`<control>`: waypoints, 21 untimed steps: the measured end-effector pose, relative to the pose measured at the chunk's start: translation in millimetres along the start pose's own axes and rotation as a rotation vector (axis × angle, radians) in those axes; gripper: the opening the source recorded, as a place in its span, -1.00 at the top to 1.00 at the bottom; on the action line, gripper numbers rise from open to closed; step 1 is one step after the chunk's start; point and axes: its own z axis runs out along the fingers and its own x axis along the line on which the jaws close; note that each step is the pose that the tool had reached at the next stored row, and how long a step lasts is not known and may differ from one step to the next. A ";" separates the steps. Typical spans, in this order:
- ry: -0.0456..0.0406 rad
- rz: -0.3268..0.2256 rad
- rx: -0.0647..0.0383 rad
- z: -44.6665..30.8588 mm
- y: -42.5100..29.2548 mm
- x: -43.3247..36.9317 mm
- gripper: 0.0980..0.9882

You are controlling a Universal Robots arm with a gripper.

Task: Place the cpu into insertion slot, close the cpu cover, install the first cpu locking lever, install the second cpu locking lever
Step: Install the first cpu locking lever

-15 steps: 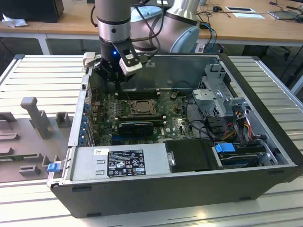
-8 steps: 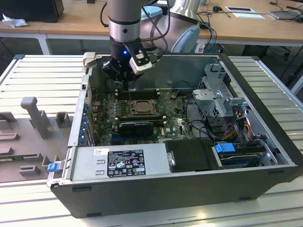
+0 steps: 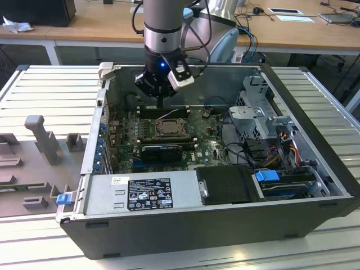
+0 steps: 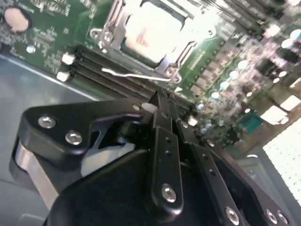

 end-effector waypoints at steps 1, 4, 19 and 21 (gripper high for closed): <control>0.0001 0.000 -0.013 0.4 -0.7 0.0 0.98; 0.0004 -0.012 -0.013 5.3 -1.3 -1.1 0.98; 0.0017 -0.026 -0.011 20.3 2.5 -25.0 0.98; 0.0018 -0.027 -0.010 22.1 3.0 -25.3 0.98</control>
